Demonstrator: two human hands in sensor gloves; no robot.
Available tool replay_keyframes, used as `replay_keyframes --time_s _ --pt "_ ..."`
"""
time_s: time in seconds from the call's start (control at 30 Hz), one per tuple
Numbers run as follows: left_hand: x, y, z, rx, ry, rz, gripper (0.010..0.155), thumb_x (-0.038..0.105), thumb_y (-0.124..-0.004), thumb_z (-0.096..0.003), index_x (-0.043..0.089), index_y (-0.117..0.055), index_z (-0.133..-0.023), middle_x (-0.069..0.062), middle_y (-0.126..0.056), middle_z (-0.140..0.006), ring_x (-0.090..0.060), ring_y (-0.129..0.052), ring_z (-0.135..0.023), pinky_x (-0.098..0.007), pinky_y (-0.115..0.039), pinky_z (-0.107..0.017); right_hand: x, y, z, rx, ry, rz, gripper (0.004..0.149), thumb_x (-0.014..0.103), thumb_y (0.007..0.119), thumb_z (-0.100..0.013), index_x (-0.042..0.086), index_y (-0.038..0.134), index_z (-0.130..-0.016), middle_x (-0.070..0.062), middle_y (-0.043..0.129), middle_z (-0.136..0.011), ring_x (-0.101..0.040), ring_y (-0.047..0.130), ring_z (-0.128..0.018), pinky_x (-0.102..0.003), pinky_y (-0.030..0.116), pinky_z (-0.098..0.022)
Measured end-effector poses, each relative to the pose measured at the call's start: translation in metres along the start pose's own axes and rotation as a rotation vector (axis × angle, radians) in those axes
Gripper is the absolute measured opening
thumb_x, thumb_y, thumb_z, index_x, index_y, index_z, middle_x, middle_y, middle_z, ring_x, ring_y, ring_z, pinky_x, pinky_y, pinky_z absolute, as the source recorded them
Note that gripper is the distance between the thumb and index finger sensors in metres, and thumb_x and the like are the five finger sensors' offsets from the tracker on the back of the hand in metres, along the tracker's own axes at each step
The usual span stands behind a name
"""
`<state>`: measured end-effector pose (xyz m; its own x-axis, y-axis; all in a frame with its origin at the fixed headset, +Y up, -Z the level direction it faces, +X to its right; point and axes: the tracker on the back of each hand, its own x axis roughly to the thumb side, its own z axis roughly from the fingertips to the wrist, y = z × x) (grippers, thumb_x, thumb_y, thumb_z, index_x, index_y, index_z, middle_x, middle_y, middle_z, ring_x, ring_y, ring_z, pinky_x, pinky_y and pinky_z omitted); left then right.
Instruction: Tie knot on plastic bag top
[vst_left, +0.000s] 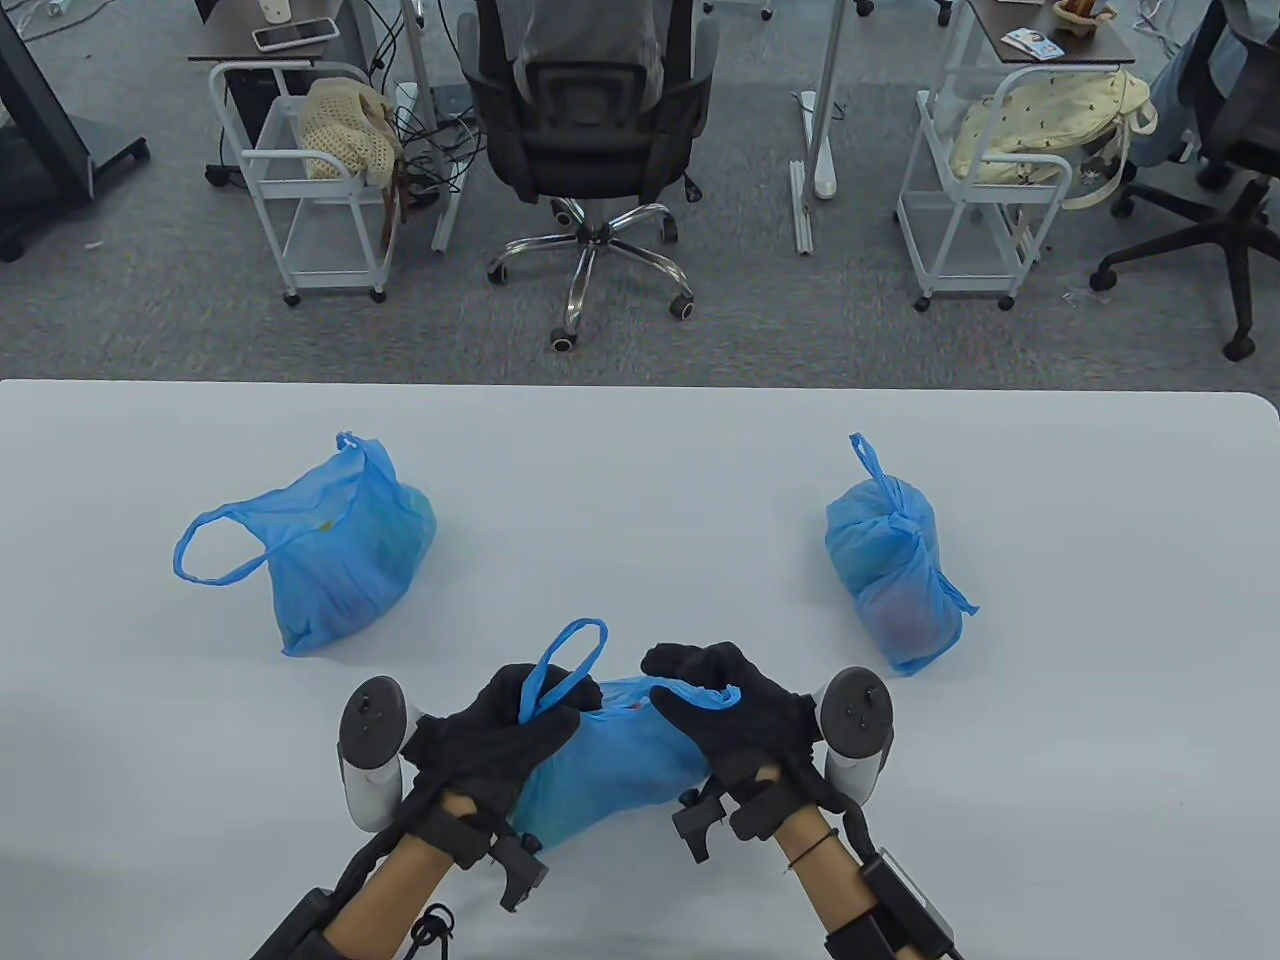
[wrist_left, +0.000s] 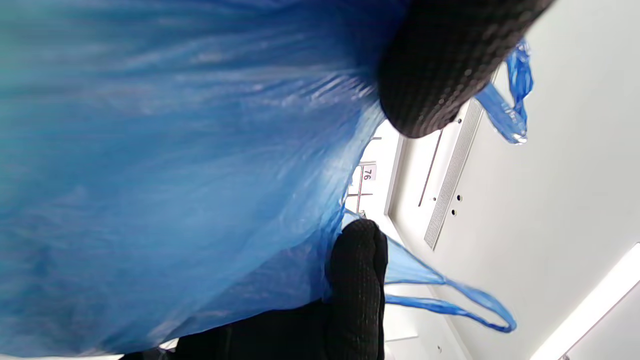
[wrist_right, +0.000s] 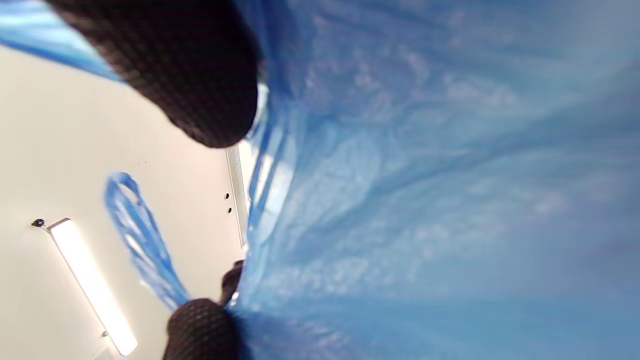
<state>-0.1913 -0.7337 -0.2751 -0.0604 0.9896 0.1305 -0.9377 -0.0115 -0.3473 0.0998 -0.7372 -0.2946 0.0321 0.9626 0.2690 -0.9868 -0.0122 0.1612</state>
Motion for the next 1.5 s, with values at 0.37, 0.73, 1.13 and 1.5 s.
replay_keyframes --time_s 0.37,0.73,1.13,1.5 --pt "-0.007 0.002 -0.002 -0.019 0.039 0.125 0.038 0.038 -0.077 -0.0530 0.027 -0.065 -0.088 -0.002 -0.090 -0.093 -0.029 -0.097 -0.085 -0.061 -0.065 -0.069 -0.005 -0.001 -0.001 0.016 0.058 -0.105 0.060 0.032 0.098 -0.042 0.022 0.070 -0.094 -0.003 0.097 -0.062 -0.031 0.103 -0.058 -0.065 0.071 -0.052" --pt "-0.010 0.001 -0.002 -0.008 0.041 0.128 0.039 0.034 -0.079 -0.0529 0.030 -0.065 -0.089 0.005 -0.097 -0.083 -0.023 -0.102 -0.081 -0.059 -0.067 -0.070 -0.002 0.006 -0.002 0.152 0.049 -0.254 0.035 0.038 0.089 -0.048 0.030 0.083 -0.081 -0.017 0.066 -0.105 -0.048 0.070 -0.093 -0.072 0.055 -0.058" --pt "-0.023 -0.007 -0.004 -0.095 0.064 0.188 0.044 0.038 -0.063 -0.0567 0.026 -0.069 -0.099 0.014 -0.103 -0.067 -0.022 -0.103 -0.074 -0.061 -0.063 -0.071 0.002 0.020 0.002 0.194 0.002 0.074 0.037 0.029 0.075 -0.053 0.017 0.076 -0.088 -0.002 0.095 -0.052 -0.031 0.097 -0.051 -0.064 0.069 -0.051" --pt "-0.011 -0.023 -0.003 -0.151 -0.024 -0.301 0.063 0.044 -0.071 -0.0530 0.018 -0.052 -0.106 0.017 -0.094 -0.033 -0.015 -0.103 -0.046 -0.053 -0.072 -0.063 0.011 0.045 0.011 0.247 -0.138 0.421 0.038 0.029 0.075 -0.053 0.013 0.077 -0.087 -0.001 0.095 -0.042 -0.028 0.097 -0.038 -0.060 0.072 -0.047"
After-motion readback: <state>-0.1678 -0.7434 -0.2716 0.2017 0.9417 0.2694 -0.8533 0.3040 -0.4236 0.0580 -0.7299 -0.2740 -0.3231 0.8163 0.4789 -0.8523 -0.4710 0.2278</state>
